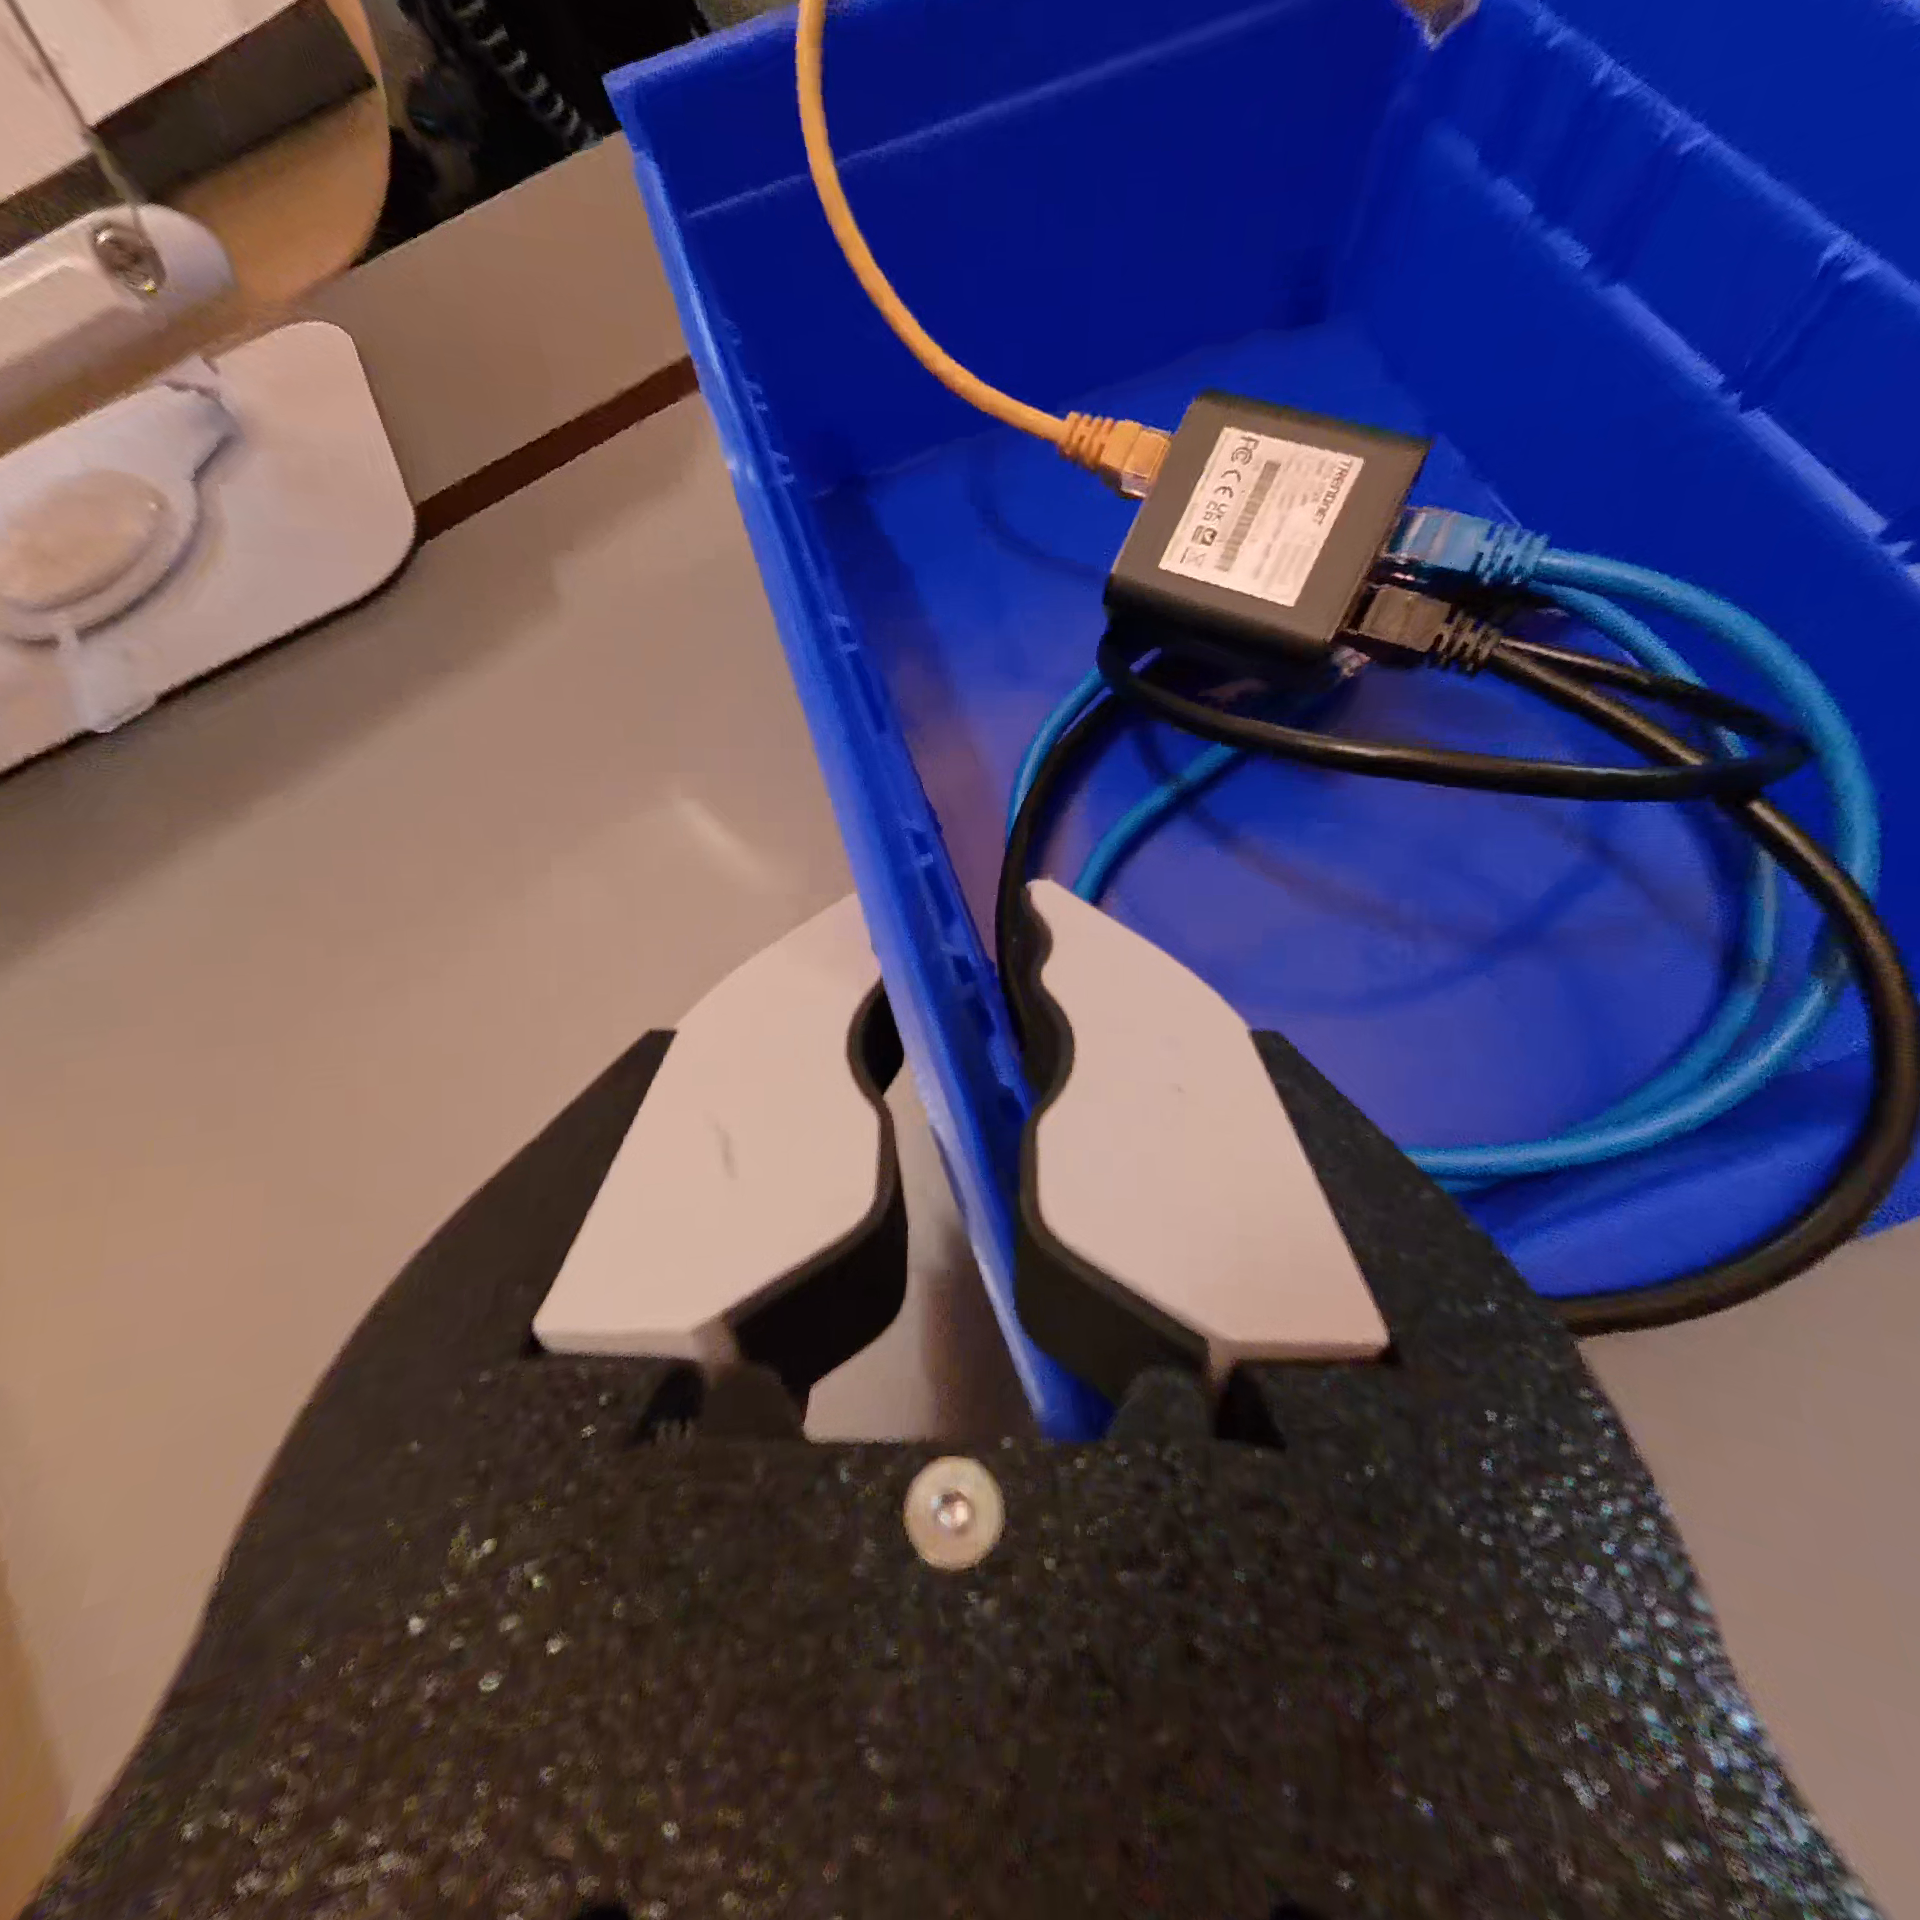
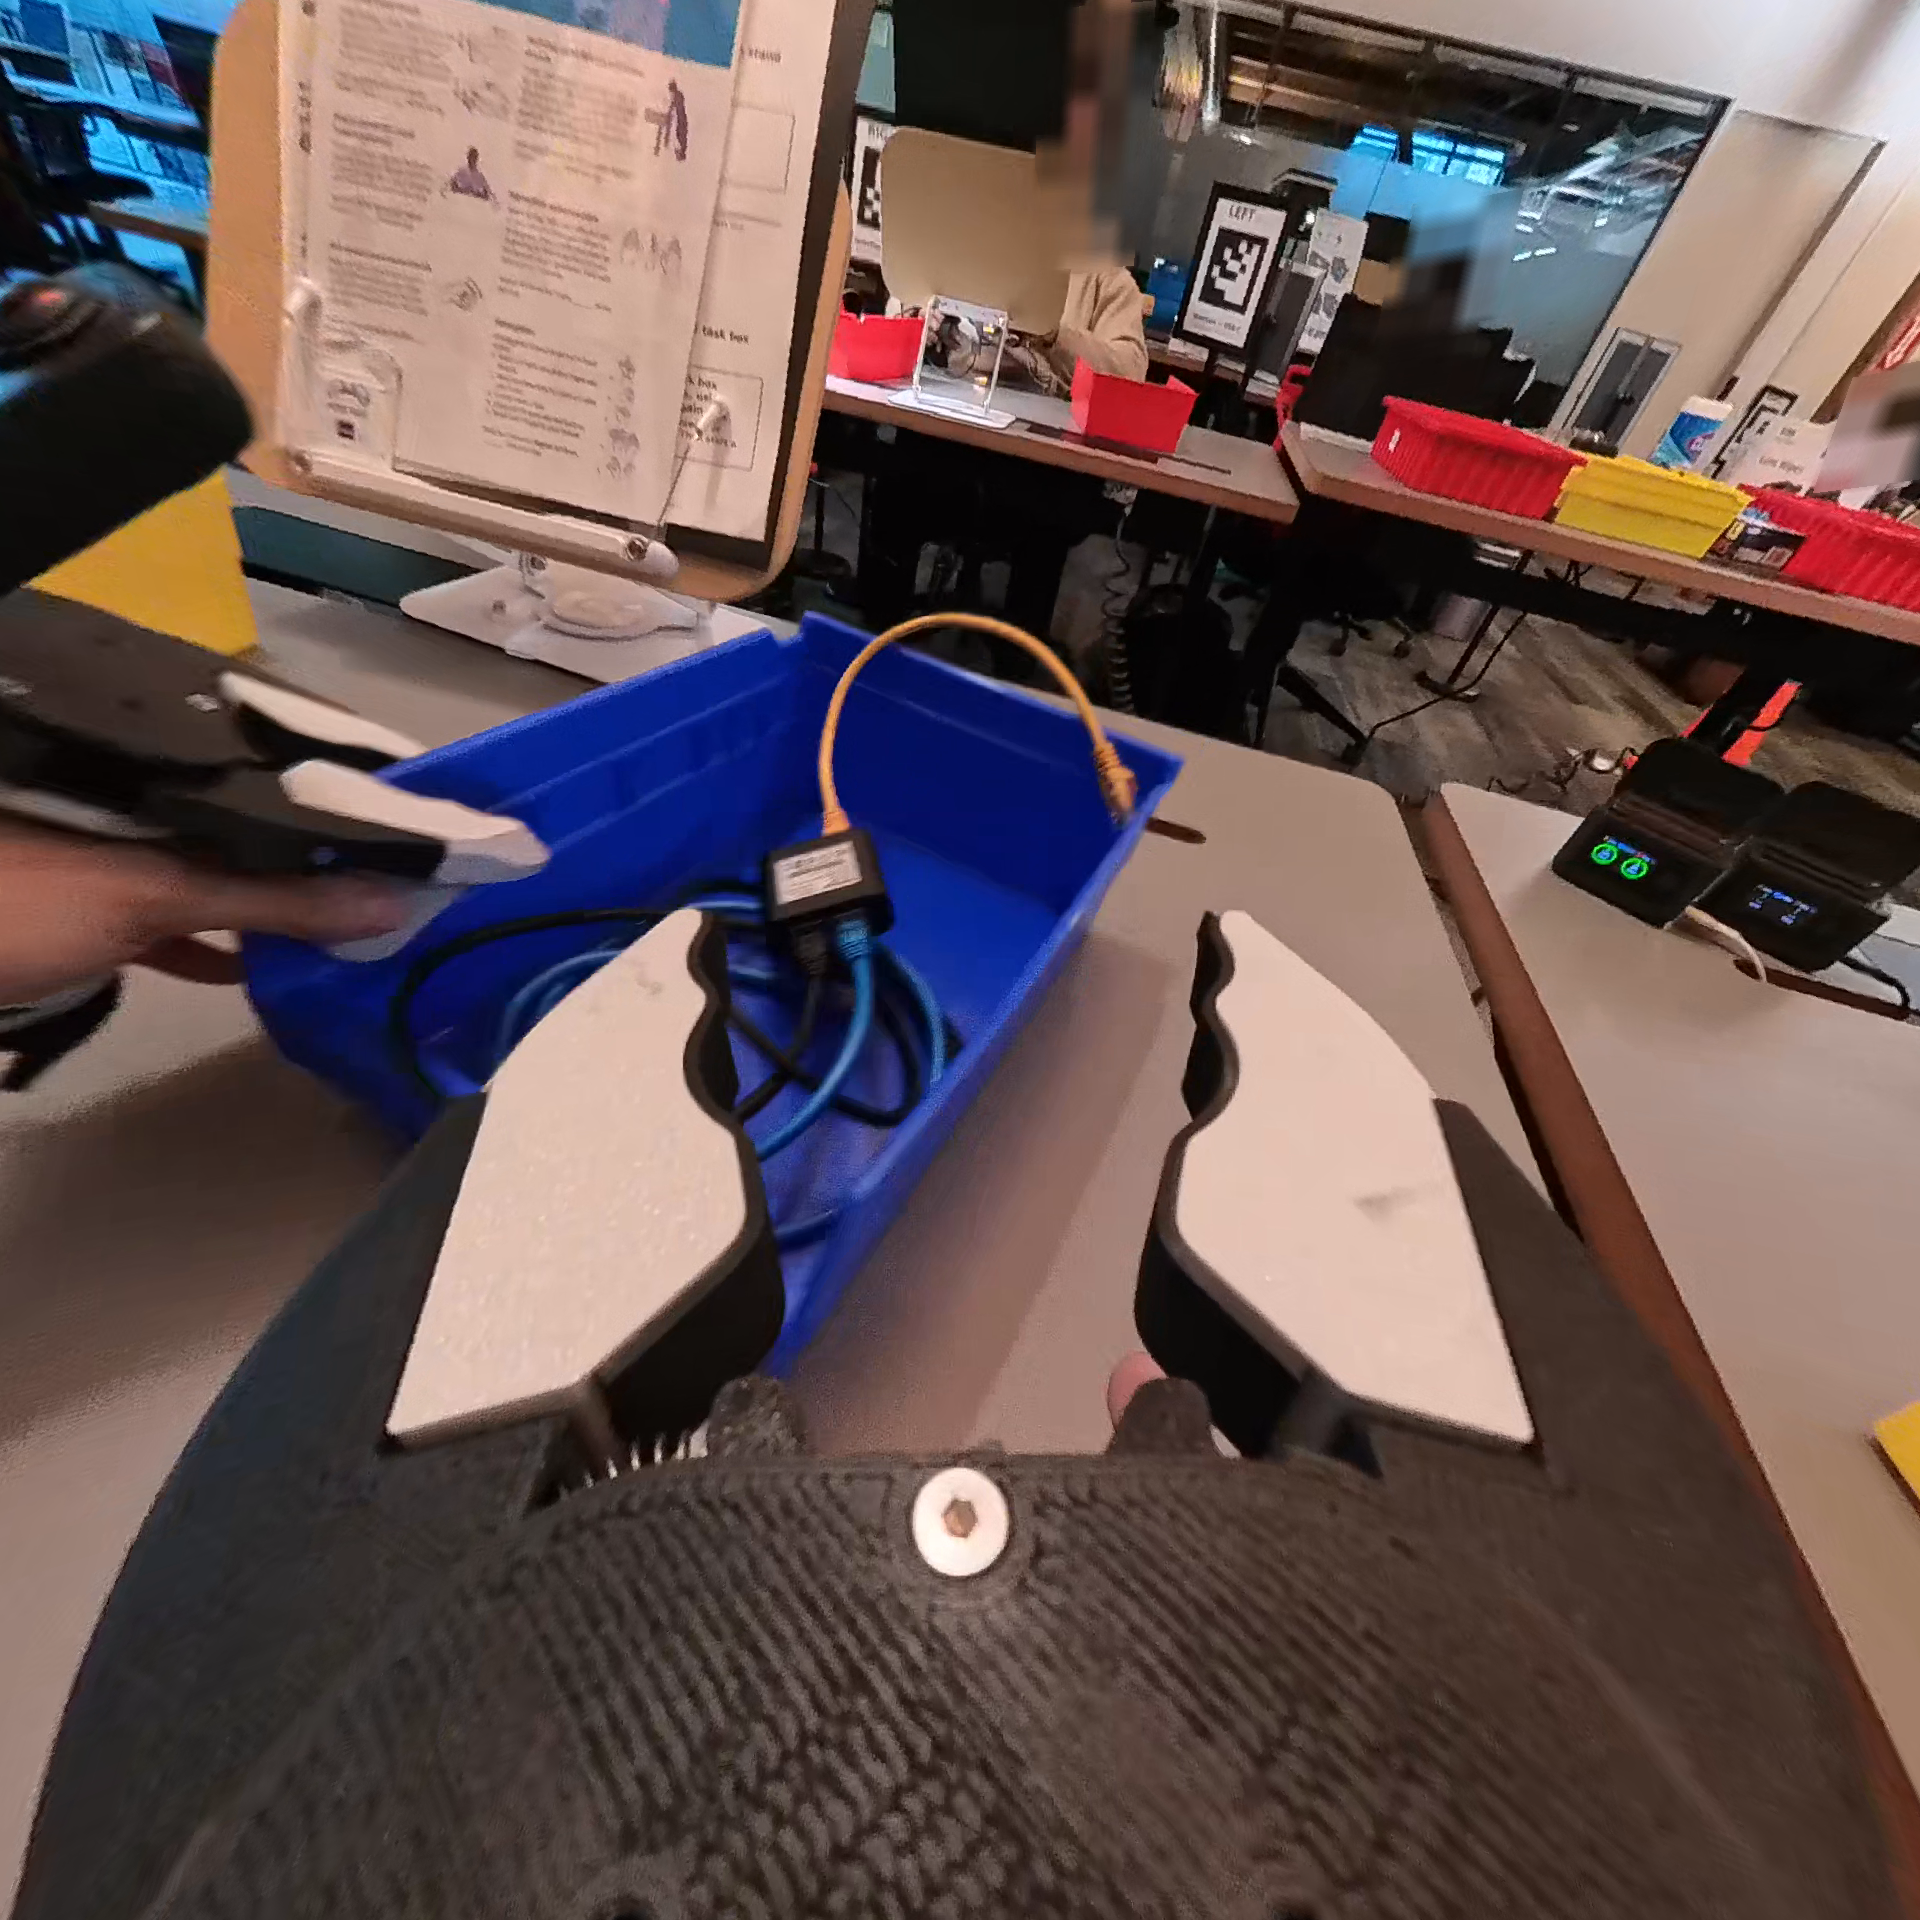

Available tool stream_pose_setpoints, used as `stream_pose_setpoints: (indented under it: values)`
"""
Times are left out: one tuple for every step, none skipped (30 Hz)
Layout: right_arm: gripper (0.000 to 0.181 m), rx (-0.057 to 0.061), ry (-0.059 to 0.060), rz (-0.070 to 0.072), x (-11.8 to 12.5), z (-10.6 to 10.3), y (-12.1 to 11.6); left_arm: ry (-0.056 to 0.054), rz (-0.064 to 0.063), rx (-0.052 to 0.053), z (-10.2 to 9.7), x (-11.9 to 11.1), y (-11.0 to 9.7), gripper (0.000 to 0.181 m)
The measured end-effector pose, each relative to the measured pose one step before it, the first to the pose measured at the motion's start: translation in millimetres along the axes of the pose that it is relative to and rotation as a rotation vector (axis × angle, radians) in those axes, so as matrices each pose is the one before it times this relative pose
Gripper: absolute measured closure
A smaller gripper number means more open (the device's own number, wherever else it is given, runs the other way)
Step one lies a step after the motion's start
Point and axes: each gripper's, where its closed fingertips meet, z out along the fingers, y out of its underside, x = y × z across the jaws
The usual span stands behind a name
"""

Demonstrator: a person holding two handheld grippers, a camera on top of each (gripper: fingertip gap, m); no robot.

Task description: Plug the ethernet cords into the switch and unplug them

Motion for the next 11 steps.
stream_pose_setpoints:
  values:
    - [0.096, 0.0099, 0.0007, -0.0025, 0.0, -2.49, -3.94, 0.0249, 0.0041, -0.0003, -12.17, -2.8, 9.73, 0.163]
    - [0.097, 0.0104, -0.001, -0.0044, -0.72, -2.46, -4.57, 0.0284, 0.005, -0.0005, -14.7, -3.45, 12.0, 0.164]
    - [0.096, 0.0102, -0.0058, -0.0063, -2.02, -2.46, -4.83, 0.0252, 0.0257, -0.0052, -17.48, -4.36, 13.84, 0.165]
    - [0.096, 0.0106, -0.0065, -0.0066, -2.85, -2.06, -5.02, 0.0264, 0.0262, -0.0098, -19.71, -3.84, 16.0, 0.166]
    - [0.096, 0.0094, -0.0059, -0.0072, -3.63, -1.55, -4.84, 0.0314, 0.0225, -0.0081, -21.44, -2.48, 17.5, 0.167]
    - [0.096, 0.009, -0.0094, -0.0078, -5.22, -0.63, -4.56, 0.0325, 0.0227, -0.005, -22.43, -1.62, 18.39, 0.168]
    - [0.096, 0.0085, -0.0135, -0.0069, -6.99, 0.78, -3.89, 0.0246, 0.0159, -0.005, -23.46, -1.94, 19.4, 0.169]
    - [0.096, 0.0059, -0.018, -0.001, -9.11, 2.41, -2.57, 0.0191, 0.0081, -0.0118, -24.15, -2.1, 20.6, 0.17]
    - [0.097, -0.0009, -0.0289, 0.0077, -12.31, 4.23, -0.82, 0.0205, 0.0079, -0.0126, -24.28, -1.37, 20.93, 0.172]
    - [0.097, -0.0075, -0.0448, 0.0154, -16.46, 5.98, 0.44, 0.0162, -0.0157, -0.0078, -23.98, -1.22, 20.83, 0.173]
    - [0.096, -0.0049, -0.0569, 0.0181, -20.08, 7.72, 0.33, 0.012, -0.0392, -0.0042, -22.81, -1.66, 20.88, 0.175]
